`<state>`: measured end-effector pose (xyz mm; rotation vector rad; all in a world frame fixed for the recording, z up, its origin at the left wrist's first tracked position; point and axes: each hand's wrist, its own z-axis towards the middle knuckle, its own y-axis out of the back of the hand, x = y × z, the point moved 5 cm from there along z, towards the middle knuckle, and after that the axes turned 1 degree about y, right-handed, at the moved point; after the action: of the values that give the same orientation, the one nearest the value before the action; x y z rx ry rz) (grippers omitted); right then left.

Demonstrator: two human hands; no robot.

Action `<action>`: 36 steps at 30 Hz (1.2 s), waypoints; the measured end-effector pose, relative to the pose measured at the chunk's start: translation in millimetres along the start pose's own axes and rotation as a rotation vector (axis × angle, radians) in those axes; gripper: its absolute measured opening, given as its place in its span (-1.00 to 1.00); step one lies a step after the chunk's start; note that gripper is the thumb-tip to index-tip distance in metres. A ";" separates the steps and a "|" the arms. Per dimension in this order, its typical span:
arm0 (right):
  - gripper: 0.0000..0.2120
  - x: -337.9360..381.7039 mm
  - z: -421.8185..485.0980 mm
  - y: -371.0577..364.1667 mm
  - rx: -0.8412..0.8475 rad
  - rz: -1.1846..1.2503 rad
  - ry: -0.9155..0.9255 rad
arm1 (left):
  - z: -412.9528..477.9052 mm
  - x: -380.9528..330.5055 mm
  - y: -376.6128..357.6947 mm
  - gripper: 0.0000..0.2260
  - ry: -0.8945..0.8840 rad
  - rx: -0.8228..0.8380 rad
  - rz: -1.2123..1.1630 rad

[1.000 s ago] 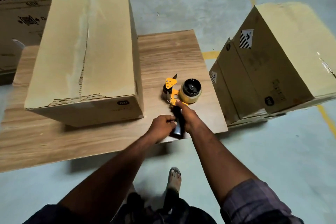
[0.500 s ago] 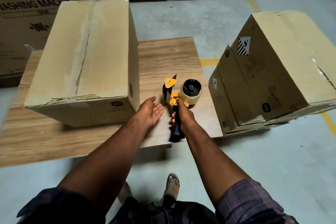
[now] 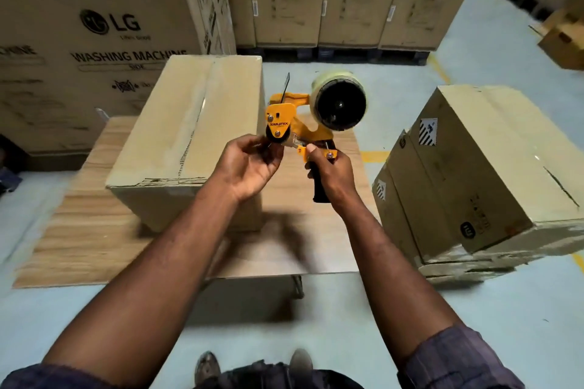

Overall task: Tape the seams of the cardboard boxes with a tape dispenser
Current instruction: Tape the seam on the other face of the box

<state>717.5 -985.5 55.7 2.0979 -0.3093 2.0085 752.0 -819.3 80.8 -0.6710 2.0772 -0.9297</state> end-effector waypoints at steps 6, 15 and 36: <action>-0.75 43.8 -10.5 -48.7 0.160 -0.106 0.134 | -42.8 -45.5 19.5 -0.69 -0.097 -0.080 0.156; -0.87 62.8 -28.3 -114.3 0.275 -0.221 0.193 | -87.3 -97.5 78.7 -0.54 -0.052 0.015 0.057; -0.46 60.1 -34.0 -225.9 0.383 -0.981 0.389 | -112.5 -227.5 237.4 -0.85 -0.370 -0.428 0.922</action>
<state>755.7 -759.8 114.1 1.4516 1.0277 1.7997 757.9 -474.1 40.5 -0.0208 1.9216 0.1516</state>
